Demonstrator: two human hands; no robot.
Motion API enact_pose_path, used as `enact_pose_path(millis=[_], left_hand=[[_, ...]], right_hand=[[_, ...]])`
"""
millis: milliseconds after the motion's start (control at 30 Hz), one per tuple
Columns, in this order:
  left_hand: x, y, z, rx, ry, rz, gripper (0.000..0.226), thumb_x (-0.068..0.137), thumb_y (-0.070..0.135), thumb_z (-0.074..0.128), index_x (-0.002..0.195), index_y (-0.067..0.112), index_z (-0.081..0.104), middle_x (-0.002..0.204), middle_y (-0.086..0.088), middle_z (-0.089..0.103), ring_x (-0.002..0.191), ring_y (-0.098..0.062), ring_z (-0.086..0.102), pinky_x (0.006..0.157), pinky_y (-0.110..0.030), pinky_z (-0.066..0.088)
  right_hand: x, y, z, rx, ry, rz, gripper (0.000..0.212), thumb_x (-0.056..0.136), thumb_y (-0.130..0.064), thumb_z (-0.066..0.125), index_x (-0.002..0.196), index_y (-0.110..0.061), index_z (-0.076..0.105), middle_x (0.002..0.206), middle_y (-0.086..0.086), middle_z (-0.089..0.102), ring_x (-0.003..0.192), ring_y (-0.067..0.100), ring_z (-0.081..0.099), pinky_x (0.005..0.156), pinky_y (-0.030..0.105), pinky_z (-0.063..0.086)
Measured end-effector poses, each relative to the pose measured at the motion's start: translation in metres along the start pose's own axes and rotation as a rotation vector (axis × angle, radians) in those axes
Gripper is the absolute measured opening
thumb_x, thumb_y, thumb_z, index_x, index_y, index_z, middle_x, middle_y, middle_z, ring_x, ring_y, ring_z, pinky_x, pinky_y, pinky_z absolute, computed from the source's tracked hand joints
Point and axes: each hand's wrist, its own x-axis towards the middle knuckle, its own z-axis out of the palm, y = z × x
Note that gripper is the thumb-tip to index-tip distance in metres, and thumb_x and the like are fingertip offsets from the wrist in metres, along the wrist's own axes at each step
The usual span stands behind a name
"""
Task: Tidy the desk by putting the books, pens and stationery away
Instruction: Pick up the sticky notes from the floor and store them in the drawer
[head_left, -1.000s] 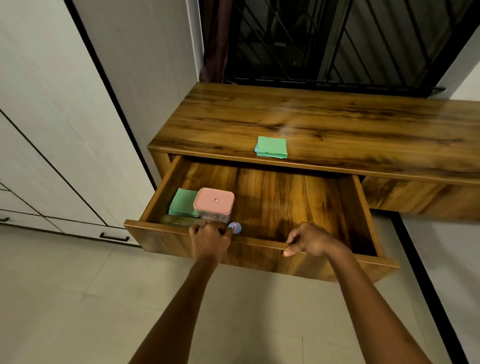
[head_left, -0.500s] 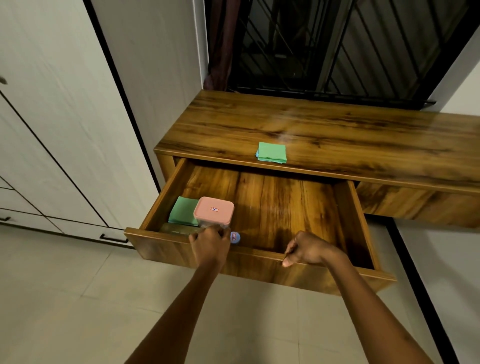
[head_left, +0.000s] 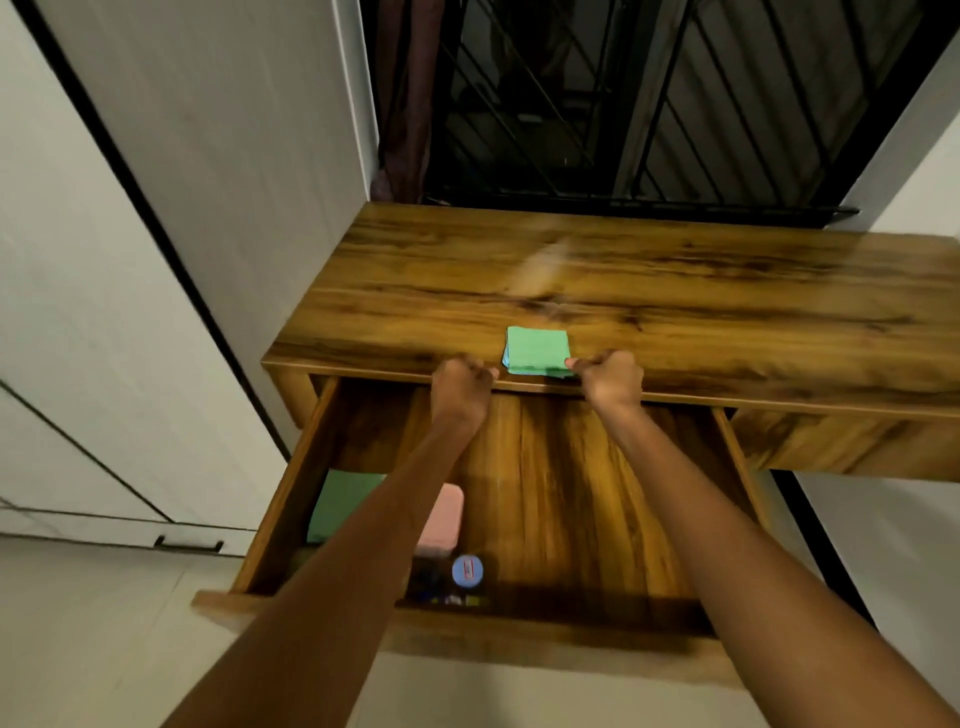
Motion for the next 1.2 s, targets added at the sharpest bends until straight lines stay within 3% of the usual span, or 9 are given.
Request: enact_pose_path(millis=[133, 300, 467, 600, 767, 933, 1100, 1200], left_hand=[[0.046, 0.009, 0.015, 0.060, -0.067, -0.040, 0.041, 0.081, 0.015, 0.072, 0.117, -0.001, 0.060, 0.117, -0.014, 0.064, 0.111, -0.027, 0.059, 0.093, -0.035, 0.049], [0.083, 0.014, 0.033, 0.055, -0.174, -0.130, 0.036, 0.086, 0.019, 0.067, 0.113, -0.005, 0.060, 0.118, -0.014, 0.063, 0.108, -0.028, 0.060, 0.084, -0.034, 0.047], [0.097, 0.012, 0.044, 0.106, -0.291, -0.224, 0.039, 0.092, 0.021, 0.058, 0.123, -0.002, 0.056, 0.124, -0.018, 0.061, 0.113, -0.032, 0.060, 0.091, -0.036, 0.049], [0.103, 0.014, 0.048, 0.211, -0.293, -0.193, 0.032, 0.092, 0.017, 0.059, 0.117, -0.002, 0.060, 0.119, -0.019, 0.064, 0.107, -0.031, 0.063, 0.084, -0.034, 0.052], [0.105, 0.011, 0.051, 0.333, -0.248, -0.173, 0.033, 0.093, 0.015, 0.057, 0.123, 0.000, 0.056, 0.129, -0.017, 0.058, 0.118, -0.030, 0.056, 0.091, -0.033, 0.048], [0.103, 0.003, 0.055, 0.192, -0.213, -0.235, 0.030, 0.092, 0.011, 0.058, 0.119, -0.002, 0.060, 0.124, -0.018, 0.061, 0.115, -0.031, 0.059, 0.095, -0.038, 0.051], [0.107, -0.006, 0.050, 0.047, -0.190, -0.322, 0.026, 0.092, 0.011, 0.058, 0.115, -0.001, 0.063, 0.117, -0.017, 0.065, 0.107, -0.028, 0.064, 0.085, -0.032, 0.054], [0.105, -0.007, 0.047, -0.001, -0.169, -0.360, 0.028, 0.089, 0.012, 0.063, 0.114, -0.002, 0.064, 0.118, -0.018, 0.065, 0.110, -0.030, 0.062, 0.092, -0.037, 0.053]], right_hand=[[0.032, -0.018, 0.032, -0.141, 0.063, 0.022, 0.040, 0.083, -0.034, 0.070, 0.108, -0.002, 0.067, 0.115, 0.017, 0.067, 0.107, 0.033, 0.062, 0.085, 0.036, 0.050], [0.050, -0.024, 0.059, -0.392, 0.047, 0.069, 0.042, 0.086, -0.035, 0.062, 0.121, -0.012, 0.059, 0.125, 0.013, 0.061, 0.113, 0.032, 0.058, 0.094, 0.040, 0.050], [0.057, -0.020, 0.070, -0.495, 0.056, 0.087, 0.045, 0.089, -0.029, 0.061, 0.128, -0.008, 0.050, 0.132, 0.018, 0.052, 0.121, 0.035, 0.050, 0.097, 0.039, 0.046], [0.058, -0.023, 0.076, -0.467, 0.040, 0.155, 0.046, 0.090, -0.027, 0.059, 0.130, -0.009, 0.046, 0.135, 0.018, 0.047, 0.123, 0.036, 0.046, 0.096, 0.039, 0.045], [0.060, -0.015, 0.077, -0.324, 0.085, 0.243, 0.051, 0.084, -0.024, 0.068, 0.128, -0.008, 0.050, 0.132, 0.017, 0.052, 0.120, 0.036, 0.050, 0.097, 0.039, 0.047], [0.067, -0.013, 0.071, -0.070, 0.086, 0.332, 0.044, 0.085, -0.019, 0.066, 0.124, -0.004, 0.052, 0.129, 0.018, 0.057, 0.117, 0.034, 0.057, 0.097, 0.039, 0.049], [0.073, -0.012, 0.069, 0.061, 0.021, 0.397, 0.051, 0.078, -0.019, 0.077, 0.121, -0.002, 0.056, 0.125, 0.015, 0.061, 0.113, 0.029, 0.060, 0.087, 0.031, 0.049], [0.070, -0.010, 0.074, 0.117, 0.017, 0.400, 0.057, 0.069, -0.020, 0.083, 0.119, -0.005, 0.058, 0.124, 0.014, 0.063, 0.113, 0.030, 0.060, 0.096, 0.036, 0.050]])
